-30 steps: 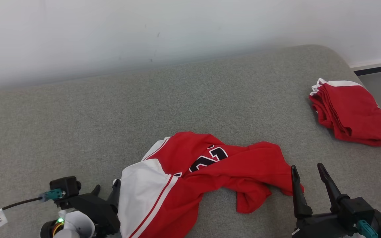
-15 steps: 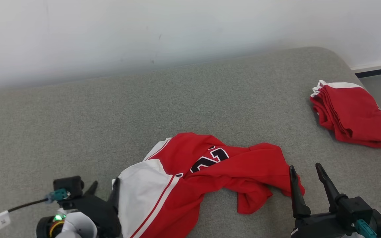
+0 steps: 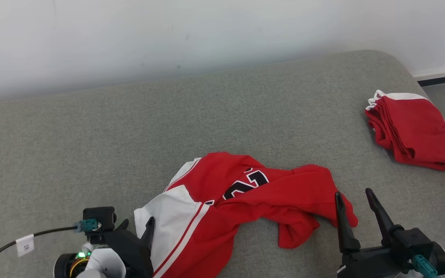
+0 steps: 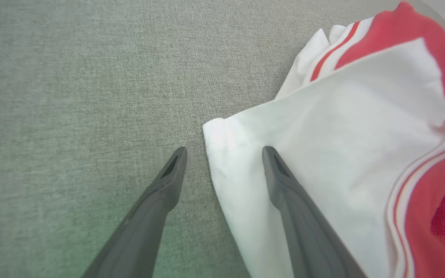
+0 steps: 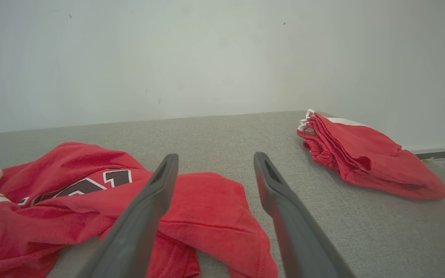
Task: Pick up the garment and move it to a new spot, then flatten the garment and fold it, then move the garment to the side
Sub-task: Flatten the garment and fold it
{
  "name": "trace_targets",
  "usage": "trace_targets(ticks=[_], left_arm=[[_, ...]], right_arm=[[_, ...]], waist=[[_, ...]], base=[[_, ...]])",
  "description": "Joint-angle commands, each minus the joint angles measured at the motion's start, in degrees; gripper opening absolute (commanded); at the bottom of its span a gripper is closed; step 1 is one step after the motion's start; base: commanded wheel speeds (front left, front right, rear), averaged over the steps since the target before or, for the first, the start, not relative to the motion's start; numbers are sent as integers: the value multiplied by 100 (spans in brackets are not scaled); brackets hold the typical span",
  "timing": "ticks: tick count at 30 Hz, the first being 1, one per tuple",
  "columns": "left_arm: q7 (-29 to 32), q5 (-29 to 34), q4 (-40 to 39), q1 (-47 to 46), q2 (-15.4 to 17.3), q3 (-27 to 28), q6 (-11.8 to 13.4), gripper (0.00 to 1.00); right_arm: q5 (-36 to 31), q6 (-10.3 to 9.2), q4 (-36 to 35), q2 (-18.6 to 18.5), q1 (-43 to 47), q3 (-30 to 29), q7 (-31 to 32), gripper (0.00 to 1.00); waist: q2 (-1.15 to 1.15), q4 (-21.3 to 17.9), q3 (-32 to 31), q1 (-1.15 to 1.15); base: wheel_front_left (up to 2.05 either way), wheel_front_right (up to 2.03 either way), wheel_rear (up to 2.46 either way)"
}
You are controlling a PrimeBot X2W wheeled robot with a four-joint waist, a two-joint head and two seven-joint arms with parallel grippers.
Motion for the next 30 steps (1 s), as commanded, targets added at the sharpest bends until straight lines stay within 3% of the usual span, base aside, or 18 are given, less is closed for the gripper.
trace_targets(ticks=[1, 6, 7, 8, 10, 11, 12, 13, 24, 30], left_arm=[[9, 21, 46, -86, 18, -16, 25, 100], [-28, 93, 207, -233, 18, -87, 19, 100], [-33, 90, 235, -254, 17, -98, 9, 95], [-35, 93, 264, -275, 23, -109, 1, 58], [-33, 117, 307, -312, 47, -126, 32, 31], [-24, 136, 323, -318, 61, -138, 40, 10], [-24, 136, 323, -318, 61, -138, 40, 10], [-21, 136, 328, -318, 63, -146, 42, 0], [-568, 346, -210, -144, 232, -85, 324, 0], [-722, 459, -1150, 387, 298, -155, 513, 0]], right_arm=[[30, -15, 4, 12, -60, 3, -25, 100], [36, -15, 39, 13, -86, -15, -54, 100], [35, -15, 44, 13, -87, -24, -56, 100], [38, -15, 50, 12, -85, -32, -58, 100], [43, -15, 58, 14, -83, -39, -59, 100], [40, -15, 62, 13, -83, -41, -64, 100], [40, -15, 62, 13, -83, -41, -64, 100], [45, -15, 65, 13, -83, -42, -69, 100], [-67, -15, -9, 11, -108, -171, 17, 100], [-145, -15, -237, 14, -54, -478, 880, 100]], waist=[[0, -32, 33, 0], [0, -69, 66, 0], [0, -72, 68, 0], [0, -73, 69, 0], [0, -70, 70, 0], [0, -65, 69, 0], [0, -65, 69, 0], [0, -59, 66, 0], [0, 50, 98, 0], [0, 83, 272, 0]], base=[[0, 0, 0], [0, 0, 0], [0, 0, 0], [0, 0, 0], [0, 0, 0], [0, 0, 0], [0, 0, 0], [0, 0, 0], [0, 0, 0], [0, 0, 0]])
